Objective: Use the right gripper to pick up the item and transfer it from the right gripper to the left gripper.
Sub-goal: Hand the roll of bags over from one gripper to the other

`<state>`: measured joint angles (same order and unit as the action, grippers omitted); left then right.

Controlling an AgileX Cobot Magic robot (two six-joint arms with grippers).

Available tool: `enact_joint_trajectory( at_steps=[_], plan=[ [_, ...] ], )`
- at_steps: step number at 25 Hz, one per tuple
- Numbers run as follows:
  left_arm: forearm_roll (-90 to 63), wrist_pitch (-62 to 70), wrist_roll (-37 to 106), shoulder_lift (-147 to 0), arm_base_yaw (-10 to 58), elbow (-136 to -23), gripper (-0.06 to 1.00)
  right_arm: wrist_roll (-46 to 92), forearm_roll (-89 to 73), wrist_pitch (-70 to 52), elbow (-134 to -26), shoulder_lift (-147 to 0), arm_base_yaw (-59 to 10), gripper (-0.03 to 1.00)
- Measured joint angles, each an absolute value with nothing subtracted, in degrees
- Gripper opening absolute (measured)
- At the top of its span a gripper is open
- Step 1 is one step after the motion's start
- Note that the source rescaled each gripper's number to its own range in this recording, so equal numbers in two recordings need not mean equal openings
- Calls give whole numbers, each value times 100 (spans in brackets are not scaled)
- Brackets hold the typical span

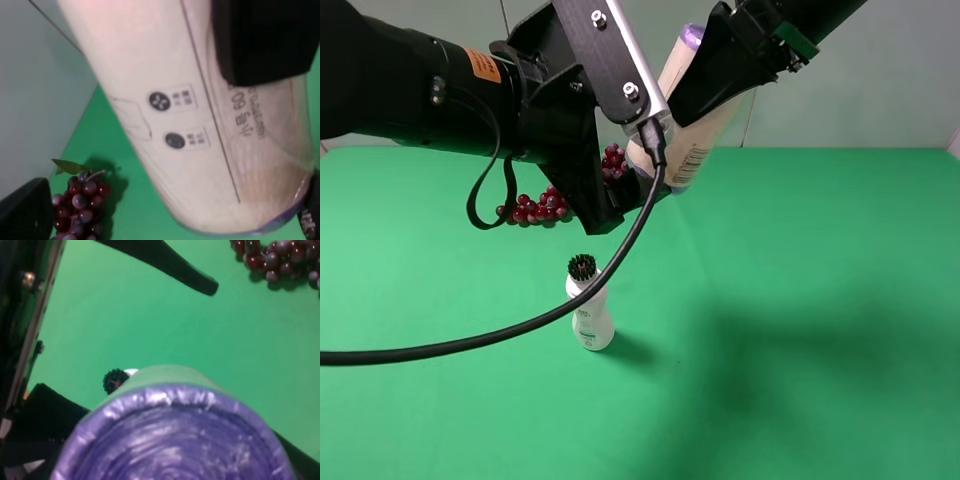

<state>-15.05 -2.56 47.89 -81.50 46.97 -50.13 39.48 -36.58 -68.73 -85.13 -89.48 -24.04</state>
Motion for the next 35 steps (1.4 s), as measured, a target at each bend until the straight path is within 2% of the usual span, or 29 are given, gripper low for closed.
enact_joint_trajectory(
  at_steps=[35],
  plan=[
    [-1520, -744, 4511, -8150, 4697, -5013, 91, 3888, -4215, -6435, -8513, -8948, -2417, 4]
  ],
)
